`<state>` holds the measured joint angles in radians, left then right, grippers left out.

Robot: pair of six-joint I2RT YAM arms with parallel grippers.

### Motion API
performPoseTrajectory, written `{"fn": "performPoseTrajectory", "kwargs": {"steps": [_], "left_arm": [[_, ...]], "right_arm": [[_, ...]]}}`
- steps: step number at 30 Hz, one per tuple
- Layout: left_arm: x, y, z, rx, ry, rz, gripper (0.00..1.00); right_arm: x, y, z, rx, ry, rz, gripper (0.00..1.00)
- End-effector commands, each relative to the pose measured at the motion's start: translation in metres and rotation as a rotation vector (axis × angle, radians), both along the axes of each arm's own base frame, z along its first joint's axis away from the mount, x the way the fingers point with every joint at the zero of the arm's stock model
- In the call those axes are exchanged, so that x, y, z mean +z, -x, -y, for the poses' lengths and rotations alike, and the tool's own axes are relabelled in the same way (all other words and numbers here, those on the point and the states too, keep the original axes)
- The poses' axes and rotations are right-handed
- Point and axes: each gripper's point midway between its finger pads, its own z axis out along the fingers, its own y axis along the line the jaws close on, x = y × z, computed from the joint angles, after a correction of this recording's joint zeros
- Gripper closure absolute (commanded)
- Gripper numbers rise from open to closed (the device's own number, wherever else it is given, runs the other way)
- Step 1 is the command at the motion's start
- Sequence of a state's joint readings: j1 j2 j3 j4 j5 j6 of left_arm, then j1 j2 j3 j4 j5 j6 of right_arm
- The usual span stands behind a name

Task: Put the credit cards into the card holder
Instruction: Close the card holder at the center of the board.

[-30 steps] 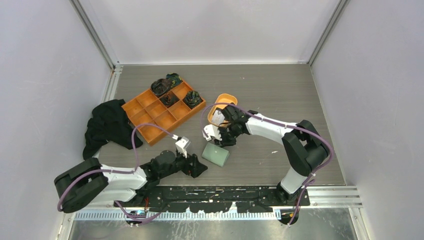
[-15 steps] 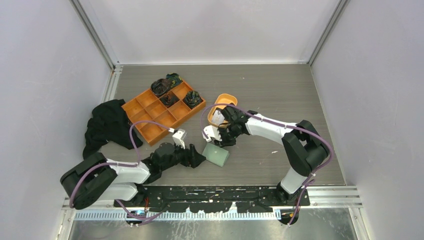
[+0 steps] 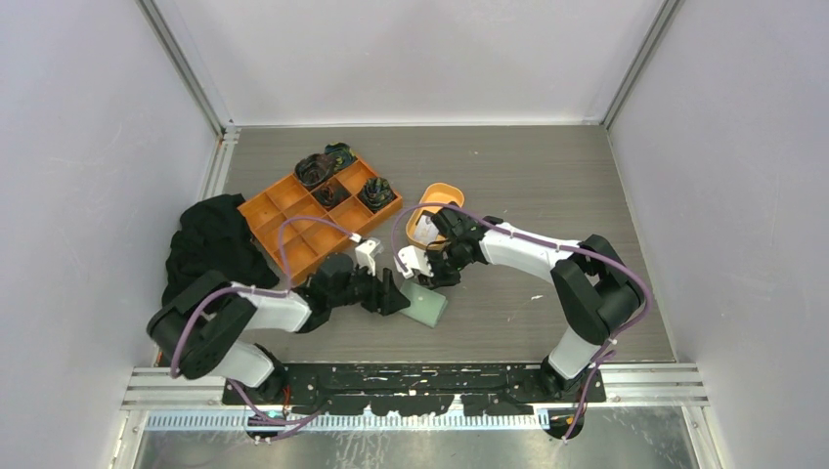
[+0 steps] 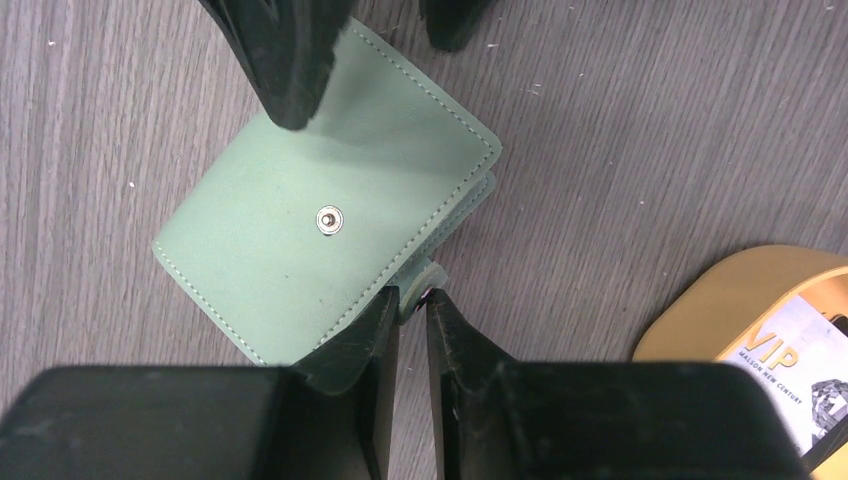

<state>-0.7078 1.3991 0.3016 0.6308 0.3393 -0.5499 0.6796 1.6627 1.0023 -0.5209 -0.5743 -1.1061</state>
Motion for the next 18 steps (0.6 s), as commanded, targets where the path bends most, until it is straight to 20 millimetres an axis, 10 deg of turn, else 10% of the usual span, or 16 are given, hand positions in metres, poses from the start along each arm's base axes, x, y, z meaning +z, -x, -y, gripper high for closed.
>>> {"fn": "performPoseTrajectory", "kwargs": {"steps": [1, 11, 18], "left_arm": [[0.01, -0.007, 0.024, -0.079, 0.073, -0.021, 0.39], [-0.014, -0.01, 0.029, 0.005, 0.101, -0.166, 0.99], [-0.025, 0.01, 0.025, 0.189, 0.088, -0.213, 1.0]], "right_arm": [[0.012, 0.001, -0.009, 0.035, -0.051, 0.024, 0.77], [0.019, -0.009, -0.011, -0.042, -0.045, 0.035, 0.71], [0.067, -0.017, -0.007, -0.169, -0.133, 0.043, 0.51]]}}
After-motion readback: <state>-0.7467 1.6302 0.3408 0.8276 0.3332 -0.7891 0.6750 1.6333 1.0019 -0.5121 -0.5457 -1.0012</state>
